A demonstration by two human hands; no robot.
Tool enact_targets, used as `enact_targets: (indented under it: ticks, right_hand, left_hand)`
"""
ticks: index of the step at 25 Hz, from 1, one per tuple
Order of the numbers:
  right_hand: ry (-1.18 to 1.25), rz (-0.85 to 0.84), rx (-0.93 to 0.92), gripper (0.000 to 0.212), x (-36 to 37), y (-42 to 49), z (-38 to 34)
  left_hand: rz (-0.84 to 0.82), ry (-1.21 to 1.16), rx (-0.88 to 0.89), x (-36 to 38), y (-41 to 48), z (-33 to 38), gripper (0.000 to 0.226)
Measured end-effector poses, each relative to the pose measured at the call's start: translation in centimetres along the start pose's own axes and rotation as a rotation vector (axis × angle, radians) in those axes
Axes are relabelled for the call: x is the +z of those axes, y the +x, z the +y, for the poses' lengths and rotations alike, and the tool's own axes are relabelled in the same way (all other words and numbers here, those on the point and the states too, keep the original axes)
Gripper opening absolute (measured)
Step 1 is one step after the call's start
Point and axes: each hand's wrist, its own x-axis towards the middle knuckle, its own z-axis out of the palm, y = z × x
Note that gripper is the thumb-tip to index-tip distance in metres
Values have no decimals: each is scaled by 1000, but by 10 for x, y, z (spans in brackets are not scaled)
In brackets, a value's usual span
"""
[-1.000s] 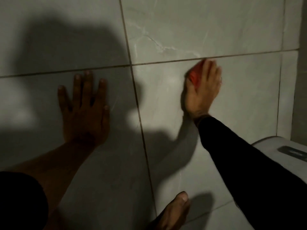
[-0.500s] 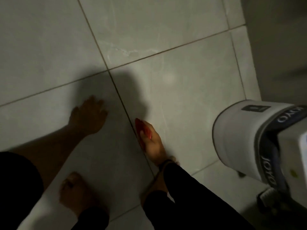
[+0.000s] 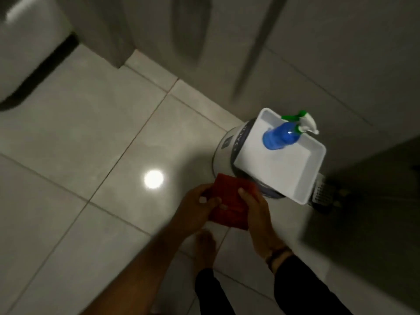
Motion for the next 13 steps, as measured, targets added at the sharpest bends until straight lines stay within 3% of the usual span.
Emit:
enact_targets:
  ticks: [2,5,9,13]
  right_hand:
    - [57,86,18,27,-26,24,-30]
    - [42,173,42,34,-66,73,-55]
    - [-118,199,110,42,-100,142,-43]
    - [-253,305,153,59,-103,188,-37]
  left_hand:
    - [-48,161,19,27,27,42,49]
    - [-26,445,6,78,82,80,50]
    - [86,853,4,133,149,75,34]
    - [216,1090,65,152,191,61,40]
